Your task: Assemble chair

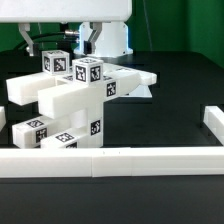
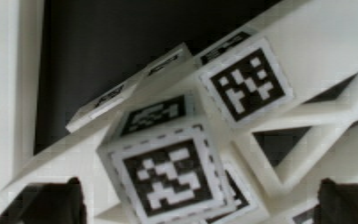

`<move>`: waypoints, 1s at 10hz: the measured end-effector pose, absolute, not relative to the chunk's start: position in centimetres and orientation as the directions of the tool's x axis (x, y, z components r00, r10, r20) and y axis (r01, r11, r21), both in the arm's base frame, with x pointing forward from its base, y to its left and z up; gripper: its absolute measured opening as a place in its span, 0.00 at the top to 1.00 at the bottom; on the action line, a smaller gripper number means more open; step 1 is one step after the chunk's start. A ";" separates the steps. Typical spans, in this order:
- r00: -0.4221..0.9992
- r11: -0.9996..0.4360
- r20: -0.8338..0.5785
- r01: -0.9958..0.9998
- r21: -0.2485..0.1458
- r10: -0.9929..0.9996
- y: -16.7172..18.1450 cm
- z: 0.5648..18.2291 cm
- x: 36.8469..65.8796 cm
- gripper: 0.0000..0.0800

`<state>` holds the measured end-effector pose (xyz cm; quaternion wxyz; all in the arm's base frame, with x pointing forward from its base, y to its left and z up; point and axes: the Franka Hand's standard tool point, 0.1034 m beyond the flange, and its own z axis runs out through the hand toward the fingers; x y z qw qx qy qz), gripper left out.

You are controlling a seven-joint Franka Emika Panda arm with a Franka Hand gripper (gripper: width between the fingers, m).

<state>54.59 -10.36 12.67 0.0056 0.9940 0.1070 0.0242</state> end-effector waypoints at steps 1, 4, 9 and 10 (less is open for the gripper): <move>0.976 -0.977 0.044 0.211 0.013 0.212 -10.3 12.6 54.2 0.19; 0.974 -0.975 0.038 0.223 0.019 0.224 -11.2 11.8 53.3 0.19; 0.975 -0.976 0.040 0.216 0.025 0.217 -11.5 11.7 53.3 0.56; 0.976 -0.976 0.039 0.216 0.024 0.216 -11.5 11.7 53.3 0.64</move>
Offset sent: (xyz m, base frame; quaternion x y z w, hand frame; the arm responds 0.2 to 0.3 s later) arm -0.0151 -0.0105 -0.0034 0.0053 0.0149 -0.0211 0.9997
